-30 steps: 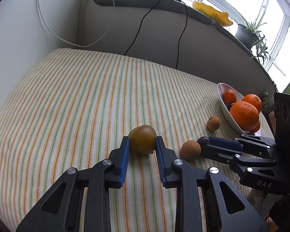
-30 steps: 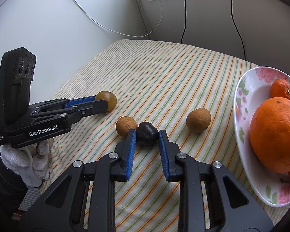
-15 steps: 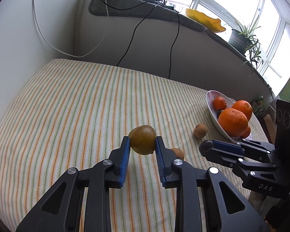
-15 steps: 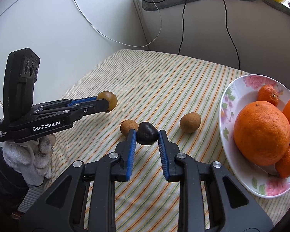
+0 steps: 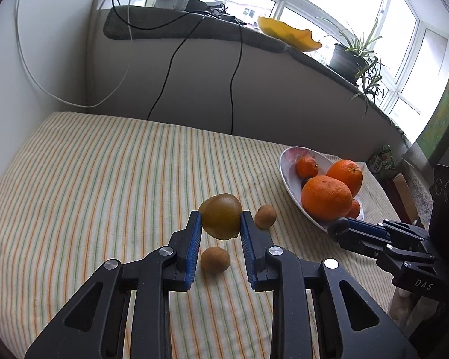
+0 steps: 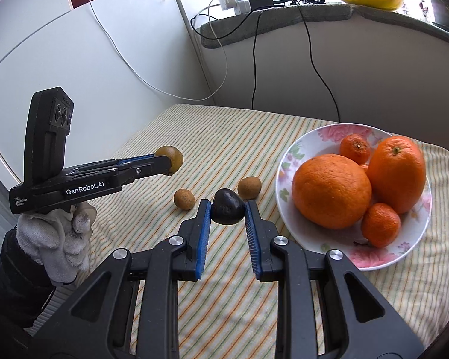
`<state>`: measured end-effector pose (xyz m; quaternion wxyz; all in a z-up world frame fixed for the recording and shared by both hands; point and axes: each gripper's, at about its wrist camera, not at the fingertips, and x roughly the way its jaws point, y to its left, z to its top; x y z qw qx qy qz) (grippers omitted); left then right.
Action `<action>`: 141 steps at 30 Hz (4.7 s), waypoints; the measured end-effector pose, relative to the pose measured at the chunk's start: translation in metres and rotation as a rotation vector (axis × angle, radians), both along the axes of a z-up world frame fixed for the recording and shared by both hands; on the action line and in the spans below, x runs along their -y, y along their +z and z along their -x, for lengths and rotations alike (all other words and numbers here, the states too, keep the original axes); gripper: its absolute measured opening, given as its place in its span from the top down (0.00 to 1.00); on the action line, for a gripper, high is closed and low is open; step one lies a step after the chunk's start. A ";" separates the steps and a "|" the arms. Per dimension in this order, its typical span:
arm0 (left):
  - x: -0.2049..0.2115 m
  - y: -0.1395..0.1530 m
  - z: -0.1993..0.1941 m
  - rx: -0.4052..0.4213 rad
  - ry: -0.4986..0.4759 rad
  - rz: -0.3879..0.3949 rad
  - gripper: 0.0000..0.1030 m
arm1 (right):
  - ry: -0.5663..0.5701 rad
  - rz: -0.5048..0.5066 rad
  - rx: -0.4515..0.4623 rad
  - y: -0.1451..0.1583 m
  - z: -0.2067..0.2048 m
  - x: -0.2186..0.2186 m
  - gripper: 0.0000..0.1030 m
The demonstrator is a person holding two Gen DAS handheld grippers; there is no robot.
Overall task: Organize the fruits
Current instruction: 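Lift and carry the kiwi and dark plum with both tools over the plate, then lower the kiwi and plum onto the plate and open both tools, then withdraw both tools from the plate and move them to the two remaining kiwis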
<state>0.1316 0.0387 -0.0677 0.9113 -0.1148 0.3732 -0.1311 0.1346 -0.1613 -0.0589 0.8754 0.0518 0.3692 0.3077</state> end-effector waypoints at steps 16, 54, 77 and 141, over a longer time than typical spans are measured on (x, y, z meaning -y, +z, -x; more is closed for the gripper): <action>0.047 0.007 -0.025 0.012 -0.085 0.039 0.76 | -0.149 0.019 0.018 0.003 0.000 0.074 0.77; 0.100 0.005 -0.074 -0.003 -0.171 -0.002 0.76 | -0.253 0.042 -0.025 -0.023 -0.035 0.121 0.76; 0.105 0.014 -0.070 0.020 -0.171 -0.023 0.75 | -0.245 0.035 -0.041 -0.025 -0.039 0.120 0.73; 0.046 0.035 -0.015 0.096 -0.041 -0.035 0.38 | -0.210 0.040 0.034 0.007 0.002 0.094 0.14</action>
